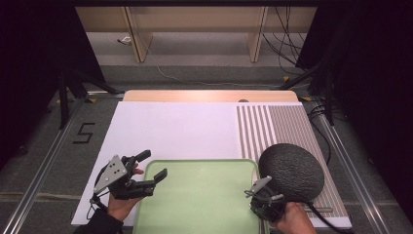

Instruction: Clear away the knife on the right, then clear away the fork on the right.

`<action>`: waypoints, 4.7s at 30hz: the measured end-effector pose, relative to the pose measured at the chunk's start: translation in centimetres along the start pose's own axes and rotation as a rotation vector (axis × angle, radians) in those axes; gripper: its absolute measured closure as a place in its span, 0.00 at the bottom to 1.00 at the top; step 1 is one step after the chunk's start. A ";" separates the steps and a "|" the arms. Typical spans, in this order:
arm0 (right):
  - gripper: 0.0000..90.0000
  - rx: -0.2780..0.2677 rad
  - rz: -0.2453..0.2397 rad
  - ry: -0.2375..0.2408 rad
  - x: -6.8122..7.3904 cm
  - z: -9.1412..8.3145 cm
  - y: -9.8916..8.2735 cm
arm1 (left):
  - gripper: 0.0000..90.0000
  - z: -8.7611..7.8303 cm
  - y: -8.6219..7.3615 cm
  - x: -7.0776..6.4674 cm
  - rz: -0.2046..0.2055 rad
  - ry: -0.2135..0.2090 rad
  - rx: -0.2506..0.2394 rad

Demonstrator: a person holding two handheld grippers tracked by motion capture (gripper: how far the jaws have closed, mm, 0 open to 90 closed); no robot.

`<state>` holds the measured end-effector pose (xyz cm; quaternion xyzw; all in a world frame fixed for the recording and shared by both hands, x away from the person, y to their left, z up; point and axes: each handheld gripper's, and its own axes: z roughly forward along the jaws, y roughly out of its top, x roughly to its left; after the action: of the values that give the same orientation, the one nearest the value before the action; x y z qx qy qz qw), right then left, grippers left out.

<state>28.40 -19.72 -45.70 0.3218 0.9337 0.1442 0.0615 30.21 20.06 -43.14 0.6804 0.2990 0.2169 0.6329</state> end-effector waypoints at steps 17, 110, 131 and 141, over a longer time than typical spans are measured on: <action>0.63 -0.237 0.111 0.130 -1.4 -1.5 -0.2 | 0.18 0.0 0.0 0.0 -0.003 -0.001 -0.002; 0.75 -0.492 0.555 -0.267 -7.7 -7.0 -12.1 | 0.18 0.1 0.1 0.1 -0.006 0.008 -0.002; 1.00 -0.258 0.575 -0.257 -9.7 -6.1 -14.1 | 0.18 0.1 0.1 0.1 -0.003 0.006 0.002; 1.00 -0.168 0.595 -0.244 -10.3 -5.3 -14.8 | 0.18 0.1 0.1 0.1 -0.004 0.006 0.004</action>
<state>26.74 -38.42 -44.98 0.5889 0.7695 0.1929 0.1543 30.38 20.04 -43.10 0.6806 0.3026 0.2169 0.6310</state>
